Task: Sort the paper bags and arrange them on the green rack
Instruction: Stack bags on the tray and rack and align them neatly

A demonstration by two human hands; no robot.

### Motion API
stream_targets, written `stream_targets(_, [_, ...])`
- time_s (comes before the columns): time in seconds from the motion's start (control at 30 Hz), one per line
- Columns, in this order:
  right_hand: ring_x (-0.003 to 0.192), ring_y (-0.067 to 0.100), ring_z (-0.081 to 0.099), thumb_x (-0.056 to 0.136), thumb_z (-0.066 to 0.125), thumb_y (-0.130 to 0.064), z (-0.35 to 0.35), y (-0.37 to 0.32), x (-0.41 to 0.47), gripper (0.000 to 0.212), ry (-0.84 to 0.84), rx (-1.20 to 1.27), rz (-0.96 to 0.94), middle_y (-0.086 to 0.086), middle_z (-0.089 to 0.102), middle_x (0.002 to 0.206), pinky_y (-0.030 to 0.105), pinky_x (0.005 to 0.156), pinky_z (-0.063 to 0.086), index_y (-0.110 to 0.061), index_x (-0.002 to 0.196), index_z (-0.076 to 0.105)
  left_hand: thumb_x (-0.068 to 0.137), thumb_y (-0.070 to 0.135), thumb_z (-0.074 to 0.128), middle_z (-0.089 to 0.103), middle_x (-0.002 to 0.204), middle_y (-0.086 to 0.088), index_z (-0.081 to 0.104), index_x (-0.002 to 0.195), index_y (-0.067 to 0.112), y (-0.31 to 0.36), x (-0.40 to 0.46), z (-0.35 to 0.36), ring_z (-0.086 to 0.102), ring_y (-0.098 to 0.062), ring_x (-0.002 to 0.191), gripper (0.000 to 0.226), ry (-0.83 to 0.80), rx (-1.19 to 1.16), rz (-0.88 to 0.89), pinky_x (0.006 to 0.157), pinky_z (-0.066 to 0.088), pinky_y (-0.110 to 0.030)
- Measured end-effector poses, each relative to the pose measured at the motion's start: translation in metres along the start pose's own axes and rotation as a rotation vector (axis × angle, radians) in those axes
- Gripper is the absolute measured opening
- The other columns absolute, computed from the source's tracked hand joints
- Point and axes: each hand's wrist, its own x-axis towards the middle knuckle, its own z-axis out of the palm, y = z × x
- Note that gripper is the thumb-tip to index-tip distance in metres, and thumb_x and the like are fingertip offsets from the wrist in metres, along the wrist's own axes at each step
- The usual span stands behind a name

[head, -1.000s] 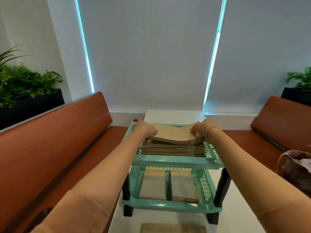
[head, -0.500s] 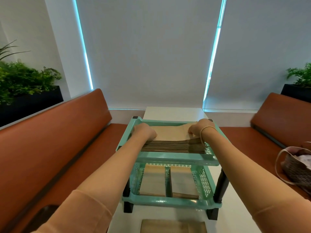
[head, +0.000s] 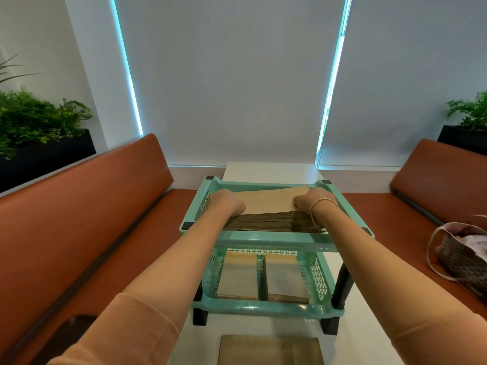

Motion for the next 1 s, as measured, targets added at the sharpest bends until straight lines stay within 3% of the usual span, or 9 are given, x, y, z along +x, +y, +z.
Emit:
stream_targets(0.07, [0.058,0.015,0.042,0.094,0.042,-0.025,0.003,0.000,0.000,0.028,-0.005,-0.008,-0.009,0.004,0.044,0.067,0.027,0.068,0.043,-0.011,0.069,0.042,0.090,0.031,0.056,0.059,0.116,-0.010,0.054,0.118,0.004,0.000,0.000,0.001,0.057,-0.023,0.107,0.039,0.008,0.003,0.006,0.077,0.044,-0.026])
stream_targets(0.3, [0.060,0.015,0.043,0.096,0.039,-0.027,-0.001,-0.002,-0.008,0.029,-0.001,-0.032,-0.044,0.005,0.046,0.069,0.027,0.070,0.042,-0.010,0.074,0.045,0.090,0.028,0.056,0.060,0.115,-0.011,0.055,0.116,0.003,0.000,-0.004,0.000,0.058,-0.023,0.104,0.035,0.008,-0.024,0.020,0.079,0.046,-0.027])
stream_targets(0.43, [0.077,0.020,0.047,0.097,0.043,-0.035,-0.013,0.002,-0.018,0.031,0.084,-0.020,-0.137,0.007,0.050,0.081,0.027,0.071,0.038,-0.006,0.086,0.046,0.090,0.027,0.057,0.060,0.113,-0.013,0.051,0.117,0.002,0.002,-0.017,-0.009,0.058,-0.025,0.103,0.038,0.097,-0.101,0.059,0.074,0.045,-0.028])
stream_targets(0.53, [0.061,0.017,0.042,0.096,0.045,-0.044,-0.024,0.005,-0.031,0.051,0.192,0.018,-0.181,0.003,0.042,0.063,0.024,0.055,0.033,-0.004,0.063,0.042,0.089,0.034,0.060,0.059,0.117,-0.012,0.052,0.119,0.004,0.008,-0.036,-0.020,0.055,-0.026,0.107,0.043,0.235,-0.184,0.183,0.076,0.042,-0.029])
stream_targets(0.6, [0.061,0.021,0.046,0.093,0.049,-0.043,-0.029,0.009,-0.047,0.050,0.250,0.038,-0.222,0.003,0.046,0.063,0.024,0.049,0.031,-0.006,0.060,0.045,0.089,0.033,0.061,0.058,0.123,-0.009,0.053,0.124,0.008,0.013,-0.055,-0.025,0.053,-0.024,0.114,0.044,0.288,-0.325,0.259,0.087,0.042,-0.030])
stream_targets(0.7, [0.091,0.029,0.062,0.089,0.057,-0.033,-0.028,0.017,-0.075,0.036,0.285,0.106,-0.336,0.012,0.068,0.095,0.032,0.076,0.049,0.000,0.095,0.068,0.088,0.028,0.062,0.062,0.115,-0.003,0.059,0.115,0.013,0.018,-0.086,-0.021,0.057,-0.018,0.107,0.031,0.254,-0.513,0.343,0.089,0.045,-0.028])
stream_targets(0.77, [0.080,0.028,0.067,0.088,0.060,-0.027,-0.022,0.025,-0.096,0.026,0.220,0.224,-0.381,0.011,0.070,0.092,0.034,0.076,0.056,-0.006,0.099,0.070,0.087,0.026,0.064,0.064,0.106,0.000,0.062,0.104,0.016,0.019,-0.104,-0.010,0.062,-0.016,0.098,0.020,0.187,-0.589,0.359,0.083,0.049,-0.027])
stream_targets(0.87, [0.056,0.018,0.062,0.089,0.063,-0.024,-0.007,0.041,-0.123,0.012,-0.015,0.305,-0.342,0.006,0.066,0.077,0.026,0.054,0.057,-0.012,0.088,0.066,0.085,0.026,0.066,0.065,0.094,0.003,0.063,0.090,0.021,0.014,-0.125,0.012,0.064,-0.016,0.089,0.008,0.100,-0.605,0.355,0.078,0.053,-0.029])
stream_targets(1.0, [0.055,0.016,0.057,0.090,0.062,-0.022,0.033,0.076,-0.135,0.020,-0.364,0.178,-0.171,0.005,0.062,0.075,0.028,0.056,0.055,-0.006,0.101,0.062,0.087,0.022,0.065,0.064,0.084,0.002,0.060,0.084,0.019,-0.002,-0.147,0.050,0.060,-0.013,0.072,0.007,-0.170,-0.587,0.292,0.057,0.050,-0.021])
